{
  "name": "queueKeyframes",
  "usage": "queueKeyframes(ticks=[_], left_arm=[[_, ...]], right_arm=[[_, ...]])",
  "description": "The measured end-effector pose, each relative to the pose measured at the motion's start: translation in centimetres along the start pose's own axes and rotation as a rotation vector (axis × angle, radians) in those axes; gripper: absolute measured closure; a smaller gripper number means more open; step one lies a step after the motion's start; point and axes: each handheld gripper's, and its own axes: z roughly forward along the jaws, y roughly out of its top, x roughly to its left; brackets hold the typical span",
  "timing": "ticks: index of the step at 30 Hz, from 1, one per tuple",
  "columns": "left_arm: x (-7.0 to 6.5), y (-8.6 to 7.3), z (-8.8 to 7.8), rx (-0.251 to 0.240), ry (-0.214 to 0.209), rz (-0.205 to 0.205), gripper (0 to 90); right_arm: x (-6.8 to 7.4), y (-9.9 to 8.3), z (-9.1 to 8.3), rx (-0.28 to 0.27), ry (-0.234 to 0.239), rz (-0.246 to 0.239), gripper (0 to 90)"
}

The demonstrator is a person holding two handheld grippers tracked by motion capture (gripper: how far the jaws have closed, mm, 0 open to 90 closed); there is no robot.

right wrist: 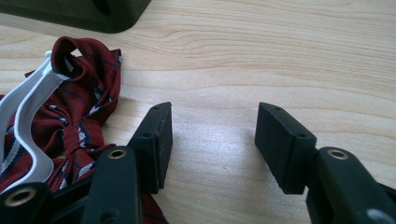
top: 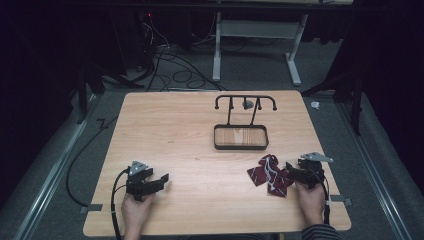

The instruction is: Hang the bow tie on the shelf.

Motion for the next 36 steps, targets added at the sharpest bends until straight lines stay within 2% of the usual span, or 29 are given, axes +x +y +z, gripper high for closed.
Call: queueKeyframes(ticks=[36], left_arm=[[0.00,-0.01,-0.01,0.000,-0.006,0.000,28.3]], right_arm=[[0.20,0.00,0.00,0.007,0.014,-0.007,41.8]])
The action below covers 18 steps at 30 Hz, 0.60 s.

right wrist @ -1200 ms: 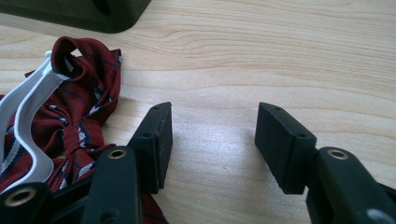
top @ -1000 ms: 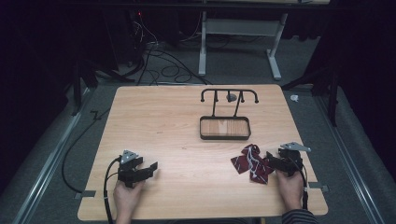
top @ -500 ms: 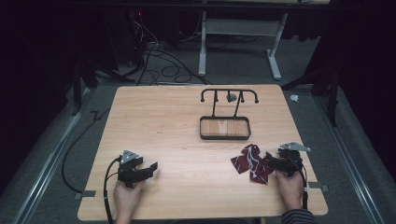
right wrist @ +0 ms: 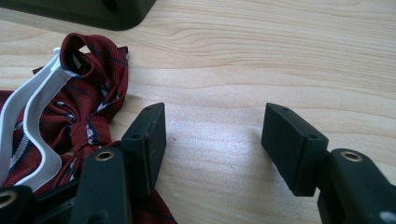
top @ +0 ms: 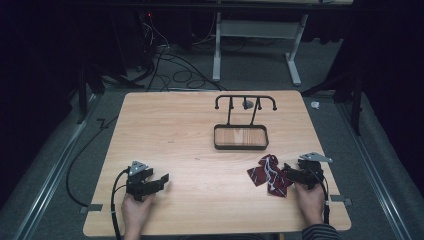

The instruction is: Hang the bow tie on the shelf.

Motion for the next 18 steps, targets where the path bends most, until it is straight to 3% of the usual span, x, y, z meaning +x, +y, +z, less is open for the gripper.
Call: queueKeyframes(ticks=[12,18], left_arm=[[0.0,0.0,0.0,0.000,0.002,0.002,28.5],[0.0,0.0,0.0,0.001,0.003,0.003,28.7]], right_arm=[[-0.3,-0.1,-0.3,-0.026,0.002,-0.004,49.5],[-0.5,0.0,-1.0,-0.040,0.044,0.018,53.9]])
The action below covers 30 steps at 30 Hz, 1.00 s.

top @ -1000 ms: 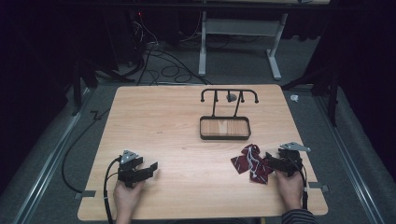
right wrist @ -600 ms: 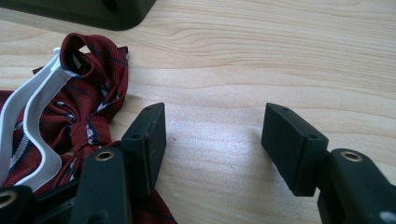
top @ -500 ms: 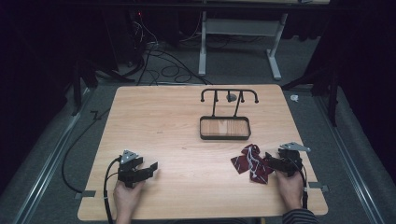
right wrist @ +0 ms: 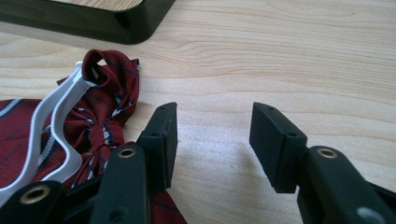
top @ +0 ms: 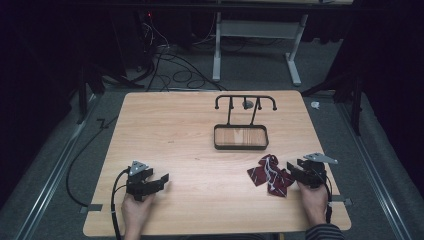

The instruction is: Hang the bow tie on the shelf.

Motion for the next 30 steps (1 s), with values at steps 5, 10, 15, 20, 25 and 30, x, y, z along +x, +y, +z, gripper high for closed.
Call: queueKeyframes(ticks=[5,10,15,20,25,30], left_arm=[[0.0,0.0,0.0,0.000,0.000,0.000,28.8],[0.0,0.0,0.0,0.000,0.000,0.000,28.7],[0.0,0.0,0.0,0.000,0.000,0.000,28.6],[0.0,0.0,0.0,0.000,0.000,0.000,28.6],[0.0,0.0,0.0,0.000,0.001,0.001,28.7],[0.0,0.0,0.0,0.000,0.001,0.001,28.7]], right_arm=[[-0.1,0.2,-0.6,-0.011,0.012,0.019,55.0],[0.1,0.6,-1.3,-0.024,0.025,0.017,55.0],[0.4,0.9,-1.5,-0.036,0.036,0.007,55.1],[0.7,1.1,-1.4,-0.034,0.048,0.002,55.3],[1.0,1.3,-1.4,-0.037,0.058,-0.011,55.6],[1.4,1.6,-1.5,-0.039,0.067,-0.023,56.0]])
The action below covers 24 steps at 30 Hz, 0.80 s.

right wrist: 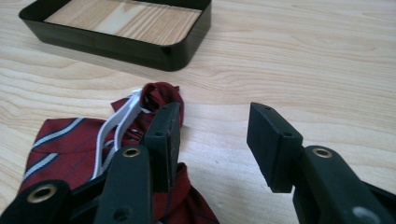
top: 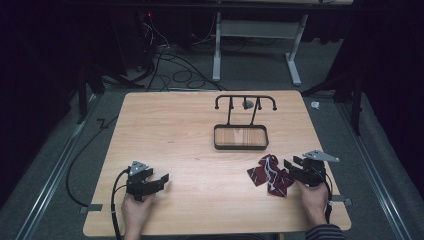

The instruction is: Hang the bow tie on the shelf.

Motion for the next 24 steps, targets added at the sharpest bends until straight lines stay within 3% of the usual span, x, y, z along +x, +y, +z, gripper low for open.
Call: queueKeyframes(ticks=[14,24], left_arm=[[0.0,0.0,0.0,0.000,-0.001,-0.001,28.6],[0.0,0.0,0.0,0.000,-0.001,-0.001,28.6]], right_arm=[[1.8,0.9,0.6,0.006,0.046,-0.065,62.0],[2.8,1.0,1.0,0.020,0.075,-0.085,64.0]])
